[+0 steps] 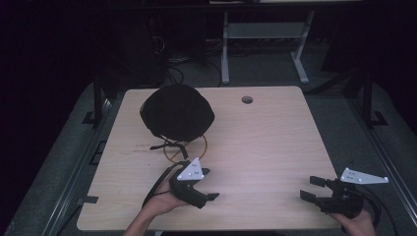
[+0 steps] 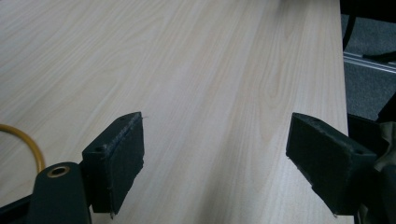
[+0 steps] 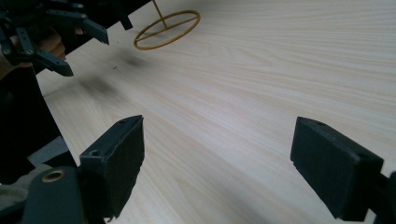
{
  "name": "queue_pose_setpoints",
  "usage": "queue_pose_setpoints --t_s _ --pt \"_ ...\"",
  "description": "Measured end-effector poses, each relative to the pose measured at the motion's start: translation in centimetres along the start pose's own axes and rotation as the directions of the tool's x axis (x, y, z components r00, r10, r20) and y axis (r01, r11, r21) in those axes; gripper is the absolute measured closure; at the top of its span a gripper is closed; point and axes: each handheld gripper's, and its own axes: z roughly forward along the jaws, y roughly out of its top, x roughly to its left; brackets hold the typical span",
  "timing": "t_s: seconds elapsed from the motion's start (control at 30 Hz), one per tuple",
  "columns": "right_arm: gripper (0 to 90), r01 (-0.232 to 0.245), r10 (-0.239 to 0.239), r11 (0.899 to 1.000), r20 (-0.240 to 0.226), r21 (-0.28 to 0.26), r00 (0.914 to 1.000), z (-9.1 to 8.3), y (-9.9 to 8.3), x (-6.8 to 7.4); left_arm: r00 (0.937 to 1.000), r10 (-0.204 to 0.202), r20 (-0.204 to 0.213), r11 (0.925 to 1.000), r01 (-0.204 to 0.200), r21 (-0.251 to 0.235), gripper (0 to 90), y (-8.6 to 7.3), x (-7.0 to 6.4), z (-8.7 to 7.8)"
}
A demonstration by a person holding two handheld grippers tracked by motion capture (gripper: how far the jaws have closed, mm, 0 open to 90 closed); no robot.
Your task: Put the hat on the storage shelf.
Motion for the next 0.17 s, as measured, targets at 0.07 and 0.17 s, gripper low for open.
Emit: queue_pose_setpoints --t_s 0.07,0.17 --pt "17.0 -0.014 0.014 1.000 -0.017 -0.026 0.9998 -0.3 -1.0 0.6 1.0000 0.001 0.004 1.0000 -0.001 0.001 19.2 0.0 0.0 0.1" --pt "17.1 -0.026 0.024 0.999 -0.030 -0.040 0.9993 -0.3 -1.6 0.8 1.0000 0.000 0.005 1.0000 0.000 0.002 19.2 0.0 0.0 0.1"
